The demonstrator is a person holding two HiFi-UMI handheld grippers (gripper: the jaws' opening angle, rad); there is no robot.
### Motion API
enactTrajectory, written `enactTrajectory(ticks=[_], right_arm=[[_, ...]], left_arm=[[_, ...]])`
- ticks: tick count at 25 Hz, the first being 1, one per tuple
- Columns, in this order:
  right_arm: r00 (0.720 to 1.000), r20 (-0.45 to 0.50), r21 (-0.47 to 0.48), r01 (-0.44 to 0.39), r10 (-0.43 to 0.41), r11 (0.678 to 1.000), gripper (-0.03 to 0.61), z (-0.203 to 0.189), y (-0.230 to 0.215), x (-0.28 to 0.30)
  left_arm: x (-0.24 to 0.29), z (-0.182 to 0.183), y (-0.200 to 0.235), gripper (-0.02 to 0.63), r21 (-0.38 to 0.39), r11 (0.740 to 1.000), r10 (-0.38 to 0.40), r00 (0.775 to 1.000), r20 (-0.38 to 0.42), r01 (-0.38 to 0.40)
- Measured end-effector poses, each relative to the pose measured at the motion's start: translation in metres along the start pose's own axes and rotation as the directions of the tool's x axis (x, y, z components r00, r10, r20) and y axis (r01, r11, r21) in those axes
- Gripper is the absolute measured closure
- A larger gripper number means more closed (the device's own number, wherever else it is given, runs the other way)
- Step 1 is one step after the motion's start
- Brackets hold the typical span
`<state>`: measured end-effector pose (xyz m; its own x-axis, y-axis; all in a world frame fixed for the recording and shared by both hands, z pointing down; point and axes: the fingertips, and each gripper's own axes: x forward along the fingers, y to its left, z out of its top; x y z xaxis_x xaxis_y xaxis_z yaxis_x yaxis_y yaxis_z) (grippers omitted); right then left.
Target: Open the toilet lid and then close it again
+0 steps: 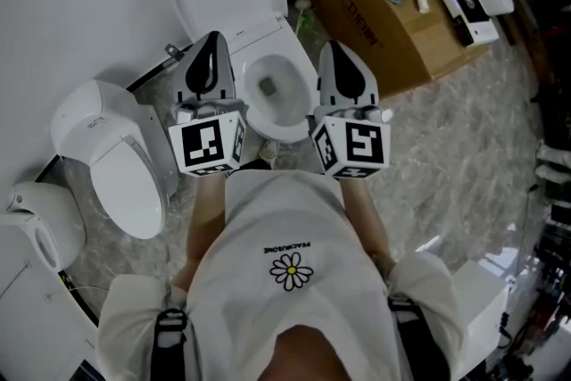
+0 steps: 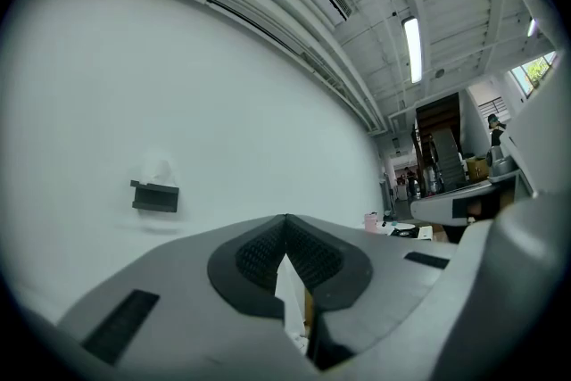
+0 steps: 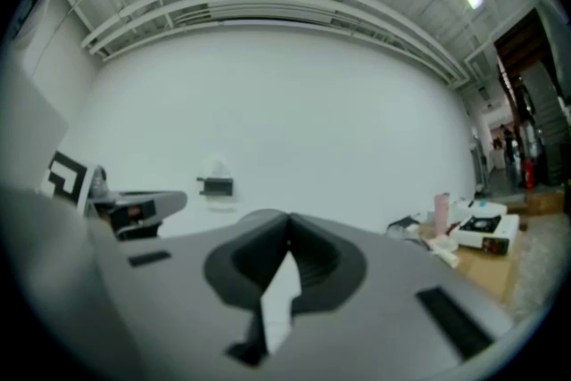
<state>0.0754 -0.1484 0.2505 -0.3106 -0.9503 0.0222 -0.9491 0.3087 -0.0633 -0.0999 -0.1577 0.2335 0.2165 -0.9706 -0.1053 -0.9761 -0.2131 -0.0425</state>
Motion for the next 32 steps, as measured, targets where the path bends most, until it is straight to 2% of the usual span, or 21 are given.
enactTrajectory(ticks=[14,19,25,27,29,32], right_arm=[[1.000,-0.012,-0.006,0.000,0.000,1.000,0.548,0.001,-0.004,0.013],[0.995,0.010,-0.010,-0.102,0.102,0.995,0.548,0.004,0.012,0.033],[0.977,0.012,-0.070,-0.212,0.213,0.975,0.545,0.025,0.029,0.109],[0.968,-0.001,-0.068,-0.251,0.252,0.966,0.533,0.029,0.036,0.143],[0.960,-0.021,-0.074,-0.281,0.280,0.957,0.491,0.032,0.043,0.181],[0.947,-0.055,-0.061,-0.320,0.317,0.945,0.466,0.030,0.052,0.243]], left_arm=[[0.011,-0.004,0.006,0.592,0.024,1.000,0.008,1.000,-0.015,-0.007],[0.021,-0.009,0.023,0.594,0.014,0.999,0.034,0.999,-0.021,-0.034],[0.061,0.004,0.069,0.576,0.085,0.995,0.041,0.999,0.036,-0.044],[0.080,0.000,0.090,0.524,0.101,0.994,0.041,0.999,0.024,-0.044],[0.101,-0.008,0.108,0.487,0.110,0.993,0.034,0.999,-0.002,-0.034],[0.138,-0.027,0.128,0.448,0.112,0.994,0.009,0.999,-0.052,-0.003]])
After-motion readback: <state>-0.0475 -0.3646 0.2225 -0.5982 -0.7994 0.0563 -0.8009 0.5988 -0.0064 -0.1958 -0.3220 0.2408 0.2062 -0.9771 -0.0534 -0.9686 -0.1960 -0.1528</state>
